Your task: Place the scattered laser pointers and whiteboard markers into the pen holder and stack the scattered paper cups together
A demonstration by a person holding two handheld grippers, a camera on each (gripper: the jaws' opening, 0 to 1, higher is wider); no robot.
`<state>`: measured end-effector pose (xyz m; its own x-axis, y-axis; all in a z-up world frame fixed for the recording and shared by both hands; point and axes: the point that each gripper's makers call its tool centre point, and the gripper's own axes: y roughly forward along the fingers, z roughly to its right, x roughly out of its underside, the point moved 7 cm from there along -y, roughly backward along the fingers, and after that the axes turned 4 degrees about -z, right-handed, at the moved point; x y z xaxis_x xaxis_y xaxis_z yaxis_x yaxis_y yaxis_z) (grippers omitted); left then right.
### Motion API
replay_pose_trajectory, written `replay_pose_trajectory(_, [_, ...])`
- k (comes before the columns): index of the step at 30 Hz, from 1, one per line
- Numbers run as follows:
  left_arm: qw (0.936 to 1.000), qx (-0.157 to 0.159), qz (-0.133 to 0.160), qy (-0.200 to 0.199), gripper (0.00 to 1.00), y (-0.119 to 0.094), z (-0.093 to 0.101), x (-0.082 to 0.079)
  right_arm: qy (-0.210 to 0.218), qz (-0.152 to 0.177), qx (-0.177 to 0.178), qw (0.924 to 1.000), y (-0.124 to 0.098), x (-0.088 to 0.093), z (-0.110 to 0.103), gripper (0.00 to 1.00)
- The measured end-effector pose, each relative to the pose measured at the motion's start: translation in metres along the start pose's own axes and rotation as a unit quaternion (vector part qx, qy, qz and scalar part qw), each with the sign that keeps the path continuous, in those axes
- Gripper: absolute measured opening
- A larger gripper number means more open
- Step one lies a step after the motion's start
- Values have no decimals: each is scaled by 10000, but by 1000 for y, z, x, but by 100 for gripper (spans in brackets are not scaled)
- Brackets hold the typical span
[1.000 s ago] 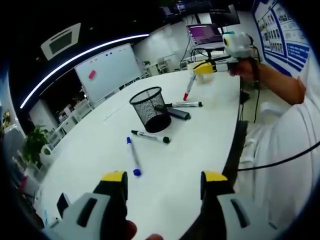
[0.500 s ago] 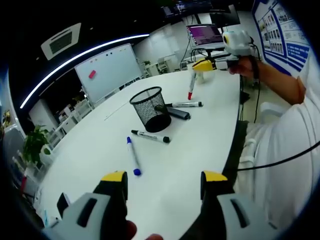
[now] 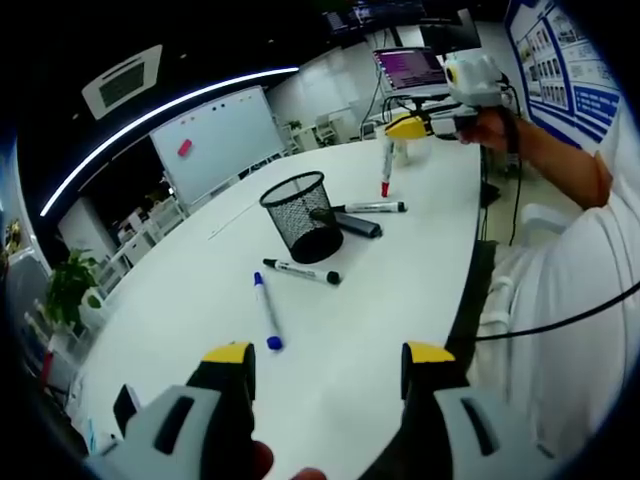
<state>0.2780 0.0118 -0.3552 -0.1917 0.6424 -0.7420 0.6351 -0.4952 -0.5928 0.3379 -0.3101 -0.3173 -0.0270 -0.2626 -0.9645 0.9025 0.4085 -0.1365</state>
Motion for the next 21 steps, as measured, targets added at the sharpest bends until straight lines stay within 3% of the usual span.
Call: replay_pose_trajectory(21, [10000,3,5,40,59,-1,0,-2,10,-54,-17,10000,2,-8,1,10])
